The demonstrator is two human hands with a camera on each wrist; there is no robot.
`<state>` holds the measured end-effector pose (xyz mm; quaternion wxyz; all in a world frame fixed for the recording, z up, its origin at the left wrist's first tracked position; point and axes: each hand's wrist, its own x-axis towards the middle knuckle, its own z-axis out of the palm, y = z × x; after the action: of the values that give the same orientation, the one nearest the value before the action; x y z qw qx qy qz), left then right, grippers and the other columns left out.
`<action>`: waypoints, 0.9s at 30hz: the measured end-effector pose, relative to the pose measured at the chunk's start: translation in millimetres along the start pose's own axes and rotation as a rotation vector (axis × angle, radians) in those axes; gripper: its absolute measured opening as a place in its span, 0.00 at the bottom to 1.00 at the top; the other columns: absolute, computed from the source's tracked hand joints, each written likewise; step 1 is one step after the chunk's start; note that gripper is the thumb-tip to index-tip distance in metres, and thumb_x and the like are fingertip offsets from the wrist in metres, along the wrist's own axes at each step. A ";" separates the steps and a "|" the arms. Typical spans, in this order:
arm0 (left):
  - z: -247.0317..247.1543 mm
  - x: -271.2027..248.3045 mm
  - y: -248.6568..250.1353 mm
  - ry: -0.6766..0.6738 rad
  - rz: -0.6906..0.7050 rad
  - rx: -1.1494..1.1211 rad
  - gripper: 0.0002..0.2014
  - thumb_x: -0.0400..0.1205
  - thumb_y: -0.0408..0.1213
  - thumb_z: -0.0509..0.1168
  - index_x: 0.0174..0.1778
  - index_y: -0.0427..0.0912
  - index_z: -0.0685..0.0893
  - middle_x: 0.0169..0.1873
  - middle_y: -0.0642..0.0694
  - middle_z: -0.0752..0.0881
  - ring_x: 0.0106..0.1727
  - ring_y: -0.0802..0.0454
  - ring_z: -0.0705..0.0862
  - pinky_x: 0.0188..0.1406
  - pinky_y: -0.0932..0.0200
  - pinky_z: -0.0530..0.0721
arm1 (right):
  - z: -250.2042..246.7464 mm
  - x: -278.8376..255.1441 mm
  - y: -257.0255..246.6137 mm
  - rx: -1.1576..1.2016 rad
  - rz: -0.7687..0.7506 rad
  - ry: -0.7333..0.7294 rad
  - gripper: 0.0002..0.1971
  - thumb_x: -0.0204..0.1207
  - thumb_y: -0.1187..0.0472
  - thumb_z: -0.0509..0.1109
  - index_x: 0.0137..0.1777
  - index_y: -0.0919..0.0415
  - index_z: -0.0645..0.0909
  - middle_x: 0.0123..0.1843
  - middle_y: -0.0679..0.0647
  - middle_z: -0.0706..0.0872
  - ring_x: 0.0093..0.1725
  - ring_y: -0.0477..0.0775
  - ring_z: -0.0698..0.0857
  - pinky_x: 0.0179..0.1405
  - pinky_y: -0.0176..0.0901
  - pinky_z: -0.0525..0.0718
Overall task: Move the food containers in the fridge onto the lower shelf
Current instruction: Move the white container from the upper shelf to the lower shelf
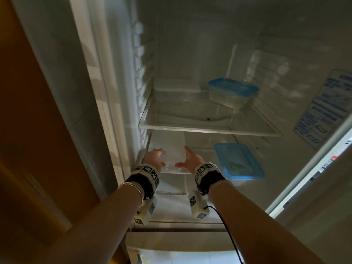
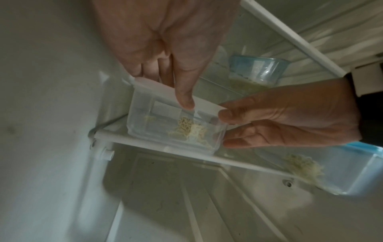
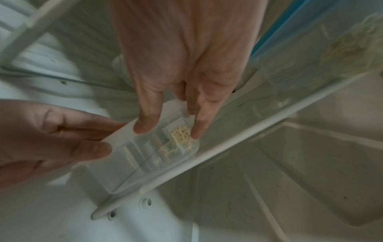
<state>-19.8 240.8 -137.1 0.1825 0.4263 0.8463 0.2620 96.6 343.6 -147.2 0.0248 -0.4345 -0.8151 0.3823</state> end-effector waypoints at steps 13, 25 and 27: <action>-5.8 4.5 2.5 0.012 -0.043 0.054 0.26 0.82 0.26 0.62 0.77 0.42 0.72 0.77 0.44 0.72 0.79 0.47 0.70 0.80 0.62 0.64 | 2.9 9.0 -5.0 0.009 0.028 -0.012 0.49 0.72 0.54 0.75 0.85 0.55 0.44 0.71 0.61 0.80 0.68 0.59 0.80 0.72 0.50 0.76; -23.8 -25.5 21.3 -0.104 -0.022 0.092 0.28 0.80 0.31 0.63 0.78 0.44 0.69 0.78 0.45 0.71 0.79 0.48 0.70 0.81 0.58 0.66 | -25.8 -43.2 -27.1 -0.226 0.020 0.010 0.31 0.83 0.54 0.60 0.82 0.60 0.54 0.81 0.62 0.68 0.78 0.62 0.70 0.75 0.50 0.69; -31.9 -36.4 27.4 -0.111 0.012 0.109 0.27 0.80 0.30 0.62 0.77 0.45 0.70 0.78 0.45 0.71 0.79 0.47 0.70 0.79 0.57 0.67 | -27.9 -57.5 -32.0 -0.290 0.002 0.029 0.29 0.84 0.54 0.59 0.82 0.62 0.56 0.82 0.61 0.65 0.80 0.61 0.67 0.77 0.49 0.65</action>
<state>1.1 215.6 -92.2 0.2038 0.4548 0.8453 0.1926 120.6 308.0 -90.1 -0.0269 -0.4399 -0.8609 0.2543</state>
